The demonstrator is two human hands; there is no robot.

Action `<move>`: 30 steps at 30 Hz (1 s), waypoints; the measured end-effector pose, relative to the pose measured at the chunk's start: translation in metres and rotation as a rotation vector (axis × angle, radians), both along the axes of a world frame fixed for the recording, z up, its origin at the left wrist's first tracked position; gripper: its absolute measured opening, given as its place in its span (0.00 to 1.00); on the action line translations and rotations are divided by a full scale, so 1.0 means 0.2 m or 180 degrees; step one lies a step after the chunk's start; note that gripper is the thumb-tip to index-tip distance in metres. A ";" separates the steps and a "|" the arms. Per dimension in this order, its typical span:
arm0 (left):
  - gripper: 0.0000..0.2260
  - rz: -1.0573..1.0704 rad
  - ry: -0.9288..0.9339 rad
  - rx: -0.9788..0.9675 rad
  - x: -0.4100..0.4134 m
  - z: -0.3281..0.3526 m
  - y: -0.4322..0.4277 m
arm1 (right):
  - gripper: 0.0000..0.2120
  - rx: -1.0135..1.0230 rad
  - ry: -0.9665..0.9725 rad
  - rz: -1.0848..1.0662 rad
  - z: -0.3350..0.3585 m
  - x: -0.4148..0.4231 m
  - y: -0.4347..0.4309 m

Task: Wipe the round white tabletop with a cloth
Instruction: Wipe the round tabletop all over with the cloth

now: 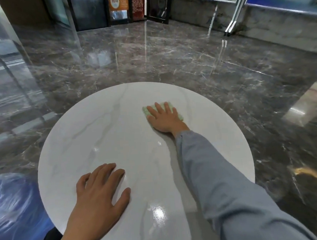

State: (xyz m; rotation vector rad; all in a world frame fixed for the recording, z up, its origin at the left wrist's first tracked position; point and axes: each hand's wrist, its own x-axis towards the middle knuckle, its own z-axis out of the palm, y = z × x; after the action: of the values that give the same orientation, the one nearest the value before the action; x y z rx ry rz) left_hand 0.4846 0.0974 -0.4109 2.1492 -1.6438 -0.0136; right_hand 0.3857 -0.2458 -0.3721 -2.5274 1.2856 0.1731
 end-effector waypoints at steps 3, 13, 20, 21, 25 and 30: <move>0.21 -0.0003 -0.0023 -0.0058 0.00 0.01 0.00 | 0.28 0.0014 -0.0060 0.0646 -0.03 0.26 0.30; 0.21 0.0074 -0.0009 0.0007 -0.01 0.00 -0.01 | 0.28 -0.0067 -0.0222 0.0832 -0.06 -0.21 0.56; 0.22 0.0081 -0.0023 0.0081 0.00 -0.02 0.01 | 0.29 -0.0169 -0.0036 -0.0595 -0.05 -0.82 0.21; 0.22 0.0073 -0.0019 0.0088 0.00 -0.02 0.01 | 0.29 -0.0155 -0.0012 -0.0806 -0.05 -0.90 0.17; 0.24 0.0036 0.0006 0.0121 0.01 -0.02 0.02 | 0.30 -0.0166 0.0062 -0.1299 -0.04 -1.04 0.04; 0.23 -0.0060 0.0145 -0.0010 0.02 -0.01 0.03 | 0.29 -0.0102 0.0115 -0.1643 -0.03 -1.02 -0.11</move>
State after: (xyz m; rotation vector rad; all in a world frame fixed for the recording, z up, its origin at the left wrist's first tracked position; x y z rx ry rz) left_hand 0.4888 0.1031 -0.4130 2.1153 -1.6372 -0.0652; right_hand 0.1820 -0.2679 -0.3776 -2.1323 1.9103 0.0830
